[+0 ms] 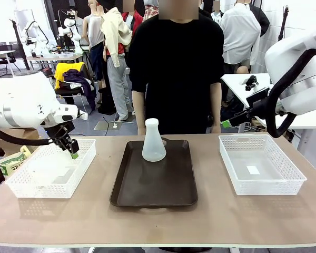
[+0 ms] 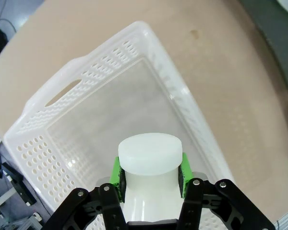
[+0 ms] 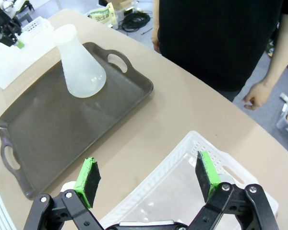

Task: Prepare the laboratory tools.
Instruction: Place the picked Big flask upright in the Handle tray as directed by the person.

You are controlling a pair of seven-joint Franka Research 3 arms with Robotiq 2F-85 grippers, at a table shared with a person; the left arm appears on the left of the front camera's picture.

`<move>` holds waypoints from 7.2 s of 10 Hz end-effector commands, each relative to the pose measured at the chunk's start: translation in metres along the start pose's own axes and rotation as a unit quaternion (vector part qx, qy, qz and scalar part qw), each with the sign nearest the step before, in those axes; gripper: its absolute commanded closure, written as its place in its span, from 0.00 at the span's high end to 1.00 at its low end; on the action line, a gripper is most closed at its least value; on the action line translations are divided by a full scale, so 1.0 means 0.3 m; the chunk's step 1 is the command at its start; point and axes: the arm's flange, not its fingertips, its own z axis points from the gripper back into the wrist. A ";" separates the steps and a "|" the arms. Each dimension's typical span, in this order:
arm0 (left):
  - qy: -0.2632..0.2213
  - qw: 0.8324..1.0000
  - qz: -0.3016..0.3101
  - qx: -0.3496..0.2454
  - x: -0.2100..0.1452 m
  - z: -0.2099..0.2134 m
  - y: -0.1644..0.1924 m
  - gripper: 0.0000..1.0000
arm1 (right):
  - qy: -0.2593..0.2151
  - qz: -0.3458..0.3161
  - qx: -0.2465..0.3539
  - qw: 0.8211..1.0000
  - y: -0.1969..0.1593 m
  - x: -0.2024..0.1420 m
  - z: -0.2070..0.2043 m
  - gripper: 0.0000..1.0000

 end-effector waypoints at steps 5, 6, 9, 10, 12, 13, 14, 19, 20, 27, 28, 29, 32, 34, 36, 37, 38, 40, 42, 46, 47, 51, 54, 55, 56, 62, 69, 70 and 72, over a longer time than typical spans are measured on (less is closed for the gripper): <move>-0.006 1.000 0.010 0.011 -0.040 0.338 -0.143 0.00 | 0.007 -0.005 0.001 1.000 0.003 0.005 0.008 1.00; -0.029 1.000 -0.002 0.009 -0.067 0.408 -0.170 0.00 | 0.007 -0.005 0.001 1.000 0.003 0.005 0.008 1.00; -0.115 0.991 -0.060 -0.043 -0.150 0.565 -0.208 0.00 | 0.007 -0.005 0.001 1.000 0.003 0.005 0.008 1.00; -0.142 0.985 -0.076 -0.059 -0.178 0.607 -0.207 0.00 | 0.007 -0.005 0.001 1.000 0.003 0.005 0.008 1.00; -0.181 0.976 -0.101 -0.065 -0.228 0.700 -0.213 0.00 | 0.007 -0.005 0.001 1.000 0.003 0.005 0.008 1.00; -0.200 0.972 -0.105 -0.061 -0.240 0.731 -0.208 0.00 | 0.007 -0.005 0.001 1.000 0.003 0.005 0.008 1.00; -0.214 0.967 -0.120 -0.074 -0.250 0.755 -0.211 0.00 | 0.007 -0.005 0.001 1.000 0.003 0.005 0.008 1.00; -0.212 0.968 -0.098 -0.096 -0.237 0.768 -0.172 0.00 | 0.007 -0.005 0.001 1.000 0.003 0.005 0.008 1.00; -0.229 0.960 -0.135 -0.087 -0.242 0.797 -0.228 0.00 | 0.007 -0.005 0.001 1.000 0.003 0.005 0.008 1.00; -0.309 0.896 -0.281 -0.149 -0.118 0.757 -0.382 0.00 | 0.007 -0.005 0.001 1.000 0.003 0.005 0.008 1.00; -0.328 0.868 -0.319 -0.195 -0.089 0.723 -0.447 0.00 | 0.007 -0.005 0.001 1.000 0.003 0.005 0.008 1.00; -0.347 0.831 -0.364 -0.238 -0.064 0.664 -0.512 0.00 | 0.007 -0.005 0.001 1.000 0.003 0.005 0.008 1.00; -0.422 0.741 -0.450 -0.264 -0.010 0.439 -0.587 0.00 | 0.007 -0.005 0.001 1.000 0.003 0.005 0.008 1.00; -0.450 0.699 -0.479 -0.284 0.006 0.319 -0.589 0.00 | 0.007 -0.005 0.001 1.000 0.003 0.005 0.008 1.00; -0.486 0.675 -0.465 -0.304 0.019 0.247 -0.584 0.00 | 0.007 -0.005 0.001 1.000 0.003 0.005 0.008 1.00; -0.507 0.662 -0.450 -0.320 0.025 0.206 -0.579 0.00 | 0.007 -0.005 0.001 1.000 0.003 0.005 0.008 1.00; -0.531 0.650 -0.431 -0.330 0.037 0.189 -0.569 0.00 | 0.007 -0.005 0.001 1.000 0.003 0.005 0.008 1.00; -0.550 0.650 -0.388 -0.353 0.062 0.136 -0.548 0.00 | 0.007 -0.005 0.001 1.000 0.003 0.005 0.008 1.00; -0.553 0.648 -0.358 -0.383 0.081 0.065 -0.538 0.00 | 0.007 -0.005 0.001 1.000 0.003 0.005 0.008 1.00; -0.539 0.656 -0.367 -0.380 0.058 0.053 -0.538 0.00 | 0.007 -0.005 0.001 1.000 0.003 0.005 0.008 1.00; -0.538 0.659 -0.361 -0.380 0.062 0.057 -0.537 0.00 | 0.007 -0.005 0.001 1.000 0.003 0.005 0.008 1.00; -0.567 0.626 -0.382 -0.374 0.082 -0.057 -0.543 0.00 | 0.007 -0.005 0.001 1.000 0.003 0.005 0.008 1.00; -0.576 0.612 -0.391 -0.375 0.100 -0.141 -0.561 0.00 | 0.007 -0.005 0.001 1.000 0.003 0.005 0.008 1.00; -0.575 0.613 -0.399 -0.366 0.108 -0.173 -0.564 0.00 | 0.007 -0.005 0.001 1.000 0.003 0.005 0.008 1.00; -0.575 0.615 -0.396 -0.366 0.115 -0.200 -0.569 0.00 | 0.007 -0.005 0.001 1.000 0.003 0.005 0.008 1.00; -0.564 0.642 -0.361 -0.373 0.138 -0.294 -0.553 0.49 | 0.007 -0.005 0.001 1.000 0.003 0.005 0.008 1.00; -0.513 0.689 -0.362 -0.363 0.126 -0.237 -0.526 1.00 | 0.007 -0.005 0.001 1.000 0.003 0.005 0.008 1.00; -0.507 0.695 -0.361 -0.362 0.123 -0.235 -0.516 1.00 | 0.007 -0.005 0.001 1.000 0.003 0.005 0.008 1.00; -0.504 0.701 -0.353 -0.362 0.120 -0.243 -0.498 1.00 | 0.007 -0.005 0.001 1.000 0.003 0.005 0.008 1.00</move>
